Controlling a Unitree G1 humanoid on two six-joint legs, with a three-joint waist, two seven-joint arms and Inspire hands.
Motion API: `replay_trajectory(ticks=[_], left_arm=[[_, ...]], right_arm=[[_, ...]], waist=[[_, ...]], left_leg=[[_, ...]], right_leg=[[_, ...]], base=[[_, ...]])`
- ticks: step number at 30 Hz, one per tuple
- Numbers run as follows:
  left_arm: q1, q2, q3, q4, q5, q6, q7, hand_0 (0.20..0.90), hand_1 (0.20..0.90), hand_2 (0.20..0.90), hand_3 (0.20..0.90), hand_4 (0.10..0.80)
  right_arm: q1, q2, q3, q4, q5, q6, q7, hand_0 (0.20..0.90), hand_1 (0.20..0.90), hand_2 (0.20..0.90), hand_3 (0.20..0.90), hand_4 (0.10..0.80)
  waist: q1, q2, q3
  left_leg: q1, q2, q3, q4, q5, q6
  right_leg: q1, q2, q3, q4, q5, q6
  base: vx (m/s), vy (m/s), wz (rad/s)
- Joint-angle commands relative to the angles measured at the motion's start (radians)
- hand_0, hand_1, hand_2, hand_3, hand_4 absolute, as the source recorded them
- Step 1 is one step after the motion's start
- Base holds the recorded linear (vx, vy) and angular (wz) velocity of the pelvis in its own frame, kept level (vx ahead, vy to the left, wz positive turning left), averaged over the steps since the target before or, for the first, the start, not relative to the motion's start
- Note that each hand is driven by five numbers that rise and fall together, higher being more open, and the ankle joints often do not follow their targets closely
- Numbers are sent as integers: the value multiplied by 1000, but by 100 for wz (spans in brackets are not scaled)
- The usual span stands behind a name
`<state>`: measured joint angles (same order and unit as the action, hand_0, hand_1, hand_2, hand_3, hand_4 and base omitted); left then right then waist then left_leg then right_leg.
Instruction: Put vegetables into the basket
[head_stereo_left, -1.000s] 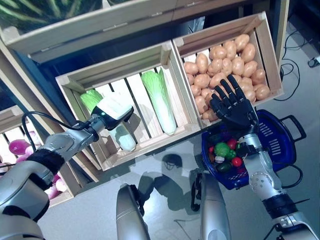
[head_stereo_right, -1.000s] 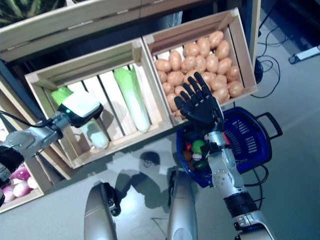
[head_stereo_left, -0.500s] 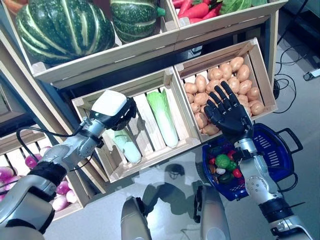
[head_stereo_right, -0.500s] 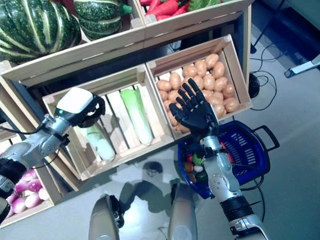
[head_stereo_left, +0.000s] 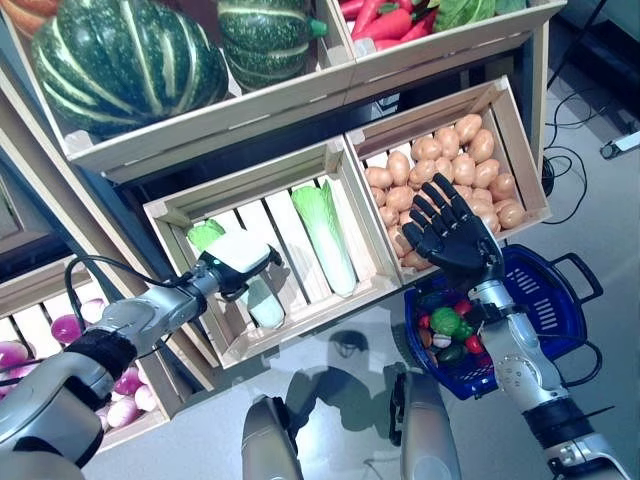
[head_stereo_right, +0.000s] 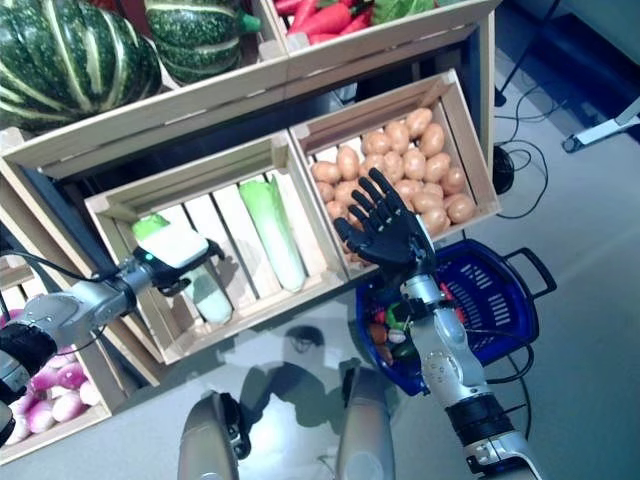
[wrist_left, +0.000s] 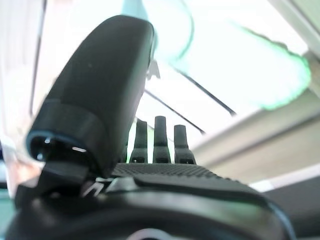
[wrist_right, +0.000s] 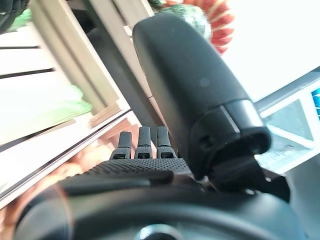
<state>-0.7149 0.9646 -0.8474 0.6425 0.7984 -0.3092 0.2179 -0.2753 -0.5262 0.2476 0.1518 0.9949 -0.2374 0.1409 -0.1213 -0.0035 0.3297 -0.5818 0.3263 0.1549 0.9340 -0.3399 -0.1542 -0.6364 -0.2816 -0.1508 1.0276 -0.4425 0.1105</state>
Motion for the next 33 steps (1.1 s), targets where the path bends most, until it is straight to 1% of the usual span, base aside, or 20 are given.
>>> replay_trajectory(ticks=[1,4,7,11,16,17,18,21,28,31,33], left_arm=[[-144,93,-3,-20,36,52,13,900,900,900,900,800],[-180,109,-28,2,42,67,24,900,900,900,900,800],[-201,117,-36,18,26,63,68,900,900,900,900,800],[-212,113,-18,9,11,79,107,900,900,900,900,800],[-233,110,-11,12,49,79,136,900,900,900,900,800],[-241,108,-13,19,63,73,134,900,900,900,900,800],[-242,108,-15,19,64,72,132,900,900,900,900,800],[-266,106,-32,26,85,79,105,900,900,900,900,800],[-299,93,-49,48,111,88,121,900,900,900,900,800],[-318,100,-59,40,105,89,71,900,900,900,900,800],[-324,94,-62,57,106,90,42,900,900,900,900,800]], right_arm=[[-82,-28,-24,-82,59,-69,15,900,900,900,900,800],[-98,-59,-15,-86,80,-71,3,900,900,900,900,800],[-103,-75,-12,-86,99,-76,1,900,900,900,900,800],[-92,-77,-15,-92,99,-89,-5,900,900,900,900,800],[-105,-77,-17,-83,96,-98,-3,900,900,900,900,800],[-106,-77,-17,-78,94,-105,-1,900,900,900,900,800],[-105,-77,-17,-77,93,-106,0,900,900,900,900,800],[-111,-83,-21,-72,91,-116,-3,900,900,900,900,800],[-121,-95,-41,-68,95,-133,-14,900,900,900,900,800],[-124,-109,-60,-76,91,-154,-23,900,900,900,900,800],[-127,-113,-75,-77,94,-162,-26,900,900,900,900,800]], waist=[[-3,-14,-19],[-4,-17,-1],[-5,-20,12],[-5,-20,29],[-6,-19,39],[-7,-18,42],[-7,-18,41],[-10,-19,53],[-12,-23,78],[-10,-25,95],[-10,-28,106]], left_leg=[[-38,-15,15,-57,58,58],[-78,-11,3,-34,60,52],[-111,-9,-7,-15,61,47],[-151,-10,-14,11,56,44],[-190,-6,-19,45,46,41],[-198,-4,-19,55,40,40],[-193,-3,-24,75,9,32],[-231,3,-32,125,-10,28],[-329,20,-53,221,-33,26],[-400,29,-73,280,-45,26],[-450,32,-87,319,-52,27]], right_leg=[[15,-68,-15,-105,172,29],[-23,-69,-11,-85,171,29],[-52,-68,-6,-68,170,28],[-92,-67,-4,-41,162,27],[-129,-67,-6,-7,147,24],[-136,-68,-5,2,141,23],[-131,-70,1,19,114,34],[-165,-73,8,65,93,32],[-260,-83,19,168,58,28],[-327,-90,30,232,42,26],[-378,-94,37,281,30,24]], base=[[-40,-27,5],[-62,-36,2],[-61,-42,0],[-60,-37,5],[-47,-2,2],[57,11,2],[54,10,2],[0,12,5],[-40,14,6],[-52,12,4],[-54,8,3]])
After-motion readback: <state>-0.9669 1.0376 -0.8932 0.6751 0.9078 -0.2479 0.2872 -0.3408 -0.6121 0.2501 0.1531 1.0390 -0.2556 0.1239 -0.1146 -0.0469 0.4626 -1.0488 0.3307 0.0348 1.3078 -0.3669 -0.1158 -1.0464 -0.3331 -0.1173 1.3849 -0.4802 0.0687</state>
